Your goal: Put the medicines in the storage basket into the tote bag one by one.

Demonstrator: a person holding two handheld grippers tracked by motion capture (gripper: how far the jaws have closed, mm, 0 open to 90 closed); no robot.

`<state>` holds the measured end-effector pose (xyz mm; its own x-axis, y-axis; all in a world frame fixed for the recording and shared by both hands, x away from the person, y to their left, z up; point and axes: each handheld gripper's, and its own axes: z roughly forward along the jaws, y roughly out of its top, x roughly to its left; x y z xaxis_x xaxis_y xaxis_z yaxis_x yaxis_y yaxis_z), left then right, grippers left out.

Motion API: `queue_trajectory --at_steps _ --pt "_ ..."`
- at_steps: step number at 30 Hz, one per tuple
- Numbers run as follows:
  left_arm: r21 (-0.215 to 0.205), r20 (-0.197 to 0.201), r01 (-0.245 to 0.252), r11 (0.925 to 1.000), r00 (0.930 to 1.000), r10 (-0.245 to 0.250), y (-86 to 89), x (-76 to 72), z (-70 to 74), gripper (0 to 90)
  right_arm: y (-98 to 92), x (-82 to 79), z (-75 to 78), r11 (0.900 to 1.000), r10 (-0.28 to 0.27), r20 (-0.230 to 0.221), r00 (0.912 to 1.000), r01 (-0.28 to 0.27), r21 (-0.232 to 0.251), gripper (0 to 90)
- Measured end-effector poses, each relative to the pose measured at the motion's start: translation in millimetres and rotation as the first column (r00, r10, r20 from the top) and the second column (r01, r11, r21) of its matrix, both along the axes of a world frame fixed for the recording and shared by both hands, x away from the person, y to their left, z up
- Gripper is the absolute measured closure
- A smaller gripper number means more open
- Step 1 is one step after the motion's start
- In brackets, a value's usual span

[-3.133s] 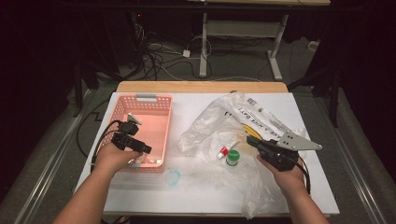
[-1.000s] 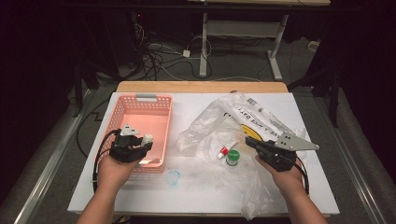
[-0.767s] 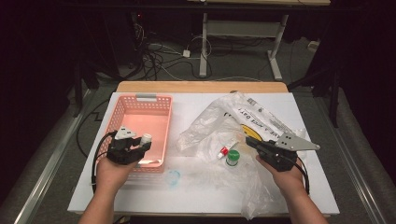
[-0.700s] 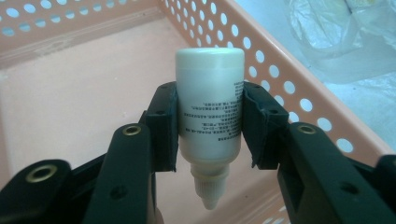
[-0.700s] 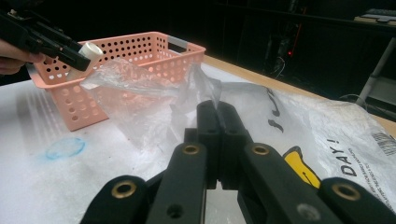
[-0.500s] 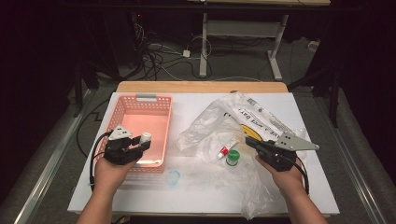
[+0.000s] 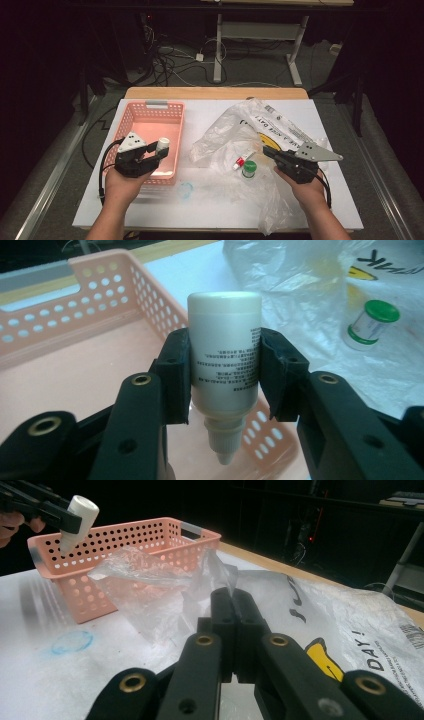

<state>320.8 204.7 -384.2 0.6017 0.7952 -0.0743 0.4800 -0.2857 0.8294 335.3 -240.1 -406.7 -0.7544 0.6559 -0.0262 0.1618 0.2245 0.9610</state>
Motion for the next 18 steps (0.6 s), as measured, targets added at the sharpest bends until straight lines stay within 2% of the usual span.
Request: queue_trajectory --at_steps 9,13,18 --pt "-0.057 0.004 0.067 0.9961 0.9978 -0.066 -18.5 -6.6 5.1 58.3 0.6 -0.6 1.3 1.000 0.006 0.004 1.0000 -0.006 0.002 90.0" --pt "-0.061 -0.002 0.085 0.9945 0.9963 -0.085 -24.9 -8.4 3.5 58.4 0.8 -1.5 3.0 1.000 0.006 0.009 0.9999 -0.006 0.005 90.0" --pt "-0.069 0.004 0.143 0.9873 0.9897 -0.143 -46.0 -16.0 2.5 58.3 1.5 -1.7 3.8 1.000 0.010 0.018 0.9998 -0.010 0.001 90.0"
